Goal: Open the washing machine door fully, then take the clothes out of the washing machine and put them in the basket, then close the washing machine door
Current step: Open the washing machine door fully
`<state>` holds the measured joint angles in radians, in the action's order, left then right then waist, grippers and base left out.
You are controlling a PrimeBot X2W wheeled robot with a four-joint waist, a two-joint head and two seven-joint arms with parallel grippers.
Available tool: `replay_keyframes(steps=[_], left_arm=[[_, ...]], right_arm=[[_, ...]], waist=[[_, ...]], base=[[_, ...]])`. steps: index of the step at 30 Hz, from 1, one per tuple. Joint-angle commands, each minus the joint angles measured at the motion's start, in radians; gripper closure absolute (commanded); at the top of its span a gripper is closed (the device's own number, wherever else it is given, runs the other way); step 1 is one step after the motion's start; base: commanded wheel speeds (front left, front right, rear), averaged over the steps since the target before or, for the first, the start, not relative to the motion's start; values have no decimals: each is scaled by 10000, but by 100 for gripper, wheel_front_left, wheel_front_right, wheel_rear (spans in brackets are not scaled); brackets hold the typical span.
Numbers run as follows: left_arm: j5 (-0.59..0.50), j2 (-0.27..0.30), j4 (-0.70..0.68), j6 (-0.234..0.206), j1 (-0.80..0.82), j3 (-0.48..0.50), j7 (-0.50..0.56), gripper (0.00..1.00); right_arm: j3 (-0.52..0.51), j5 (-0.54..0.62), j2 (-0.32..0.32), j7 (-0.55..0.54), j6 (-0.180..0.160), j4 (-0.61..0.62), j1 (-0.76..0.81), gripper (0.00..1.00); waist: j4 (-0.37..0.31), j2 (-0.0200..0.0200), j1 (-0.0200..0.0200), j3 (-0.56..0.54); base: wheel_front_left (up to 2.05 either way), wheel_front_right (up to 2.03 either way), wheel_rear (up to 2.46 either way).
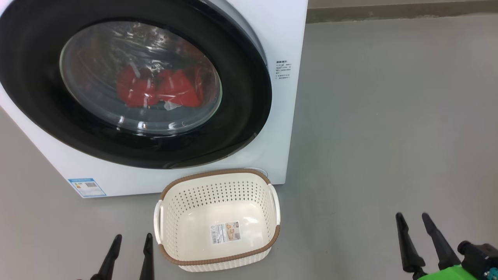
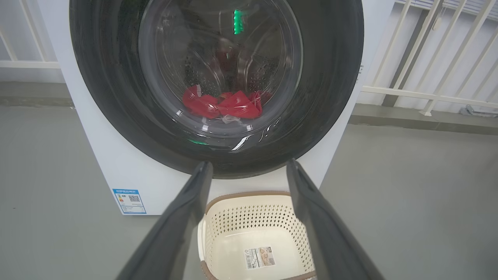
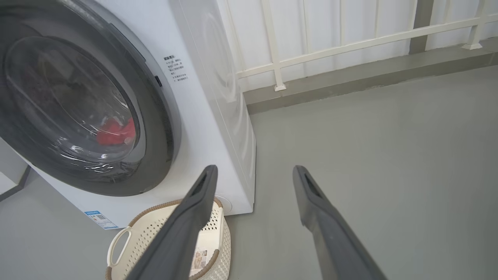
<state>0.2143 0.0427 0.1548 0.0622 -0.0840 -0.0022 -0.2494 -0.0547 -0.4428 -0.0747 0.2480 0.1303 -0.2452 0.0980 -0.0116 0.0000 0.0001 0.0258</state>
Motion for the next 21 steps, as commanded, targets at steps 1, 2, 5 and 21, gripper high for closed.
replay_keyframes(steps=[1, 2, 5, 21], left_arm=[[82, 75, -258, -3, 156, 275, -124, 0], [88, 75, -271, -17, 177, 245, -124, 0], [103, 75, -313, -72, 256, 80, -124, 0], [333, 75, -524, -196, 1225, -456, -124, 0]], right_arm=[[207, -161, -96, 137, 4, 362, -368, 100], [211, -238, -78, 137, 4, 472, -437, 100], [277, -479, -27, 137, 4, 718, -758, 100], [928, -2465, -232, 138, 4, 812, -4218, 100]], waist=[[11, 0, -1, 57], [20, 0, -1, 94], [45, 0, -1, 236], [530, 0, -1, 1492]], base=[[0, 0, 0], [0, 0, 0], [0, 0, 0], [0, 0, 0]])
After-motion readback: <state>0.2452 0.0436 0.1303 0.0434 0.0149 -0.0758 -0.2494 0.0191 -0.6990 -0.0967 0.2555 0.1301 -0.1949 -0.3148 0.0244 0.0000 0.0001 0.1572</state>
